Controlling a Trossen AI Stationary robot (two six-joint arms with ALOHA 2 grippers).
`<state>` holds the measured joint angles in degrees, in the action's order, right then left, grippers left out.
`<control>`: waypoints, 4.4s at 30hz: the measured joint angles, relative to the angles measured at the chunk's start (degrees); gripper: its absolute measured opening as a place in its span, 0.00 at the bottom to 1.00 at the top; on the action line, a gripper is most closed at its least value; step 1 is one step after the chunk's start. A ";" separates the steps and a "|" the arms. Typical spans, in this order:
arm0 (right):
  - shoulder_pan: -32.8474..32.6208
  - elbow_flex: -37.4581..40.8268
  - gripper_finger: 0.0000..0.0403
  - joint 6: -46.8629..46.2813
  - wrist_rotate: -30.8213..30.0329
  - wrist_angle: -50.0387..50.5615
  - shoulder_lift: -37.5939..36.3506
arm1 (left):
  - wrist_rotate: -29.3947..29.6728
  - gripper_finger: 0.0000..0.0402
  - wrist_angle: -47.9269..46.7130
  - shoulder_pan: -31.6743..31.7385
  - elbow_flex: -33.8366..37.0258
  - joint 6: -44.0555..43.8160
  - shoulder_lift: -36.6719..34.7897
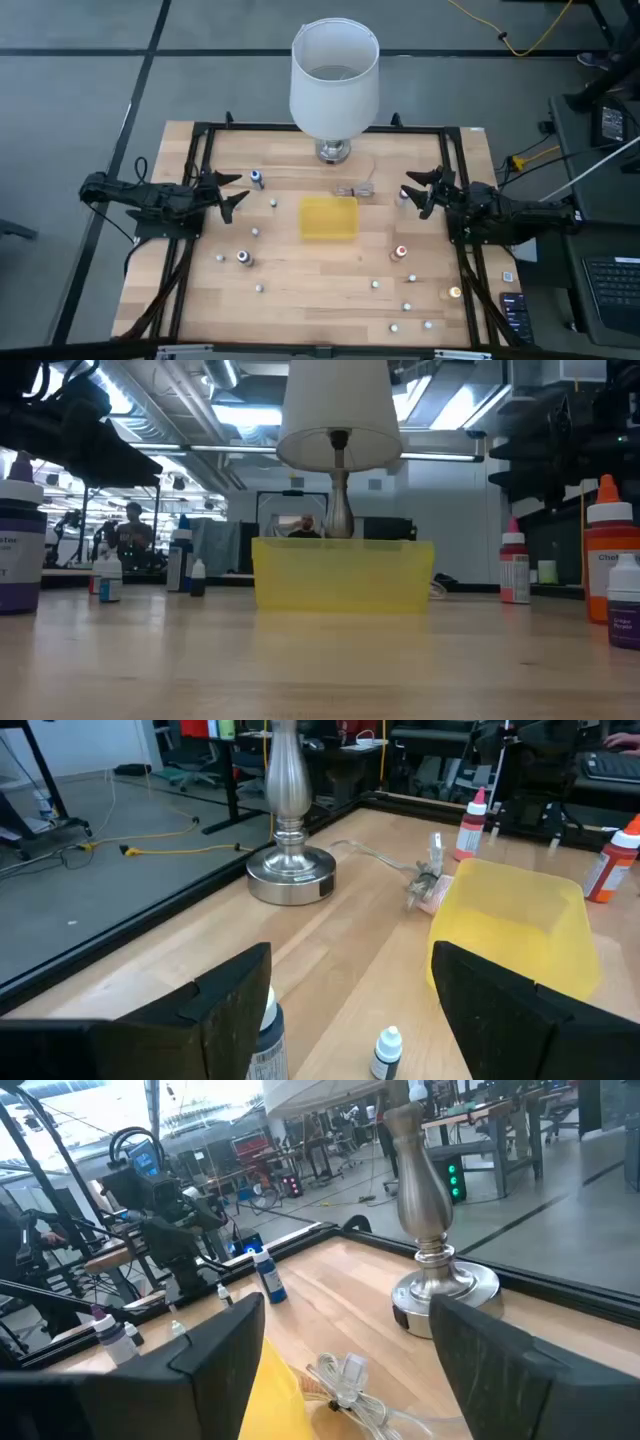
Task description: Pick & Place food coloring
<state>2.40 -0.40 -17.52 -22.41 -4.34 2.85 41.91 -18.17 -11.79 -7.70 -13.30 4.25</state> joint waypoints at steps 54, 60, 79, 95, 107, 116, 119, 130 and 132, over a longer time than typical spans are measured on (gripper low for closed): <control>0.01 0.01 0.70 0.00 0.01 0.00 0.01 | 0.02 0.67 0.02 0.00 0.00 0.02 0.02; 0.00 0.01 0.70 0.00 0.00 0.00 0.01 | 0.02 0.67 0.02 0.01 0.02 0.00 0.01; 0.01 0.00 0.70 0.00 0.00 -0.01 0.01 | 0.02 0.67 0.02 0.01 0.01 0.00 0.02; 0.02 0.00 0.70 0.00 0.00 0.00 0.00 | 0.01 0.67 0.02 0.02 0.02 0.00 0.02; 0.00 0.00 0.70 0.00 0.00 0.00 0.00 | 0.59 0.67 0.39 0.00 0.00 -2.27 0.02; 0.02 0.00 0.70 0.00 0.00 -0.02 0.00 | 3.34 0.67 0.34 0.02 0.01 -2.47 0.02; 0.00 0.00 0.70 0.00 0.00 -0.02 0.02 | 3.36 0.67 0.28 0.02 0.00 -2.47 0.02; 0.00 0.00 0.70 0.00 0.00 -0.02 0.00 | 4.21 0.67 0.36 0.02 0.01 -6.67 0.02; 0.00 0.00 0.70 0.00 0.00 -0.01 0.02 | 2.86 0.67 0.75 0.02 0.02 -6.81 0.02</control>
<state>2.39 -0.40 -17.52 -22.41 -4.35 2.87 44.77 -17.42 -11.77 -7.68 -20.11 4.27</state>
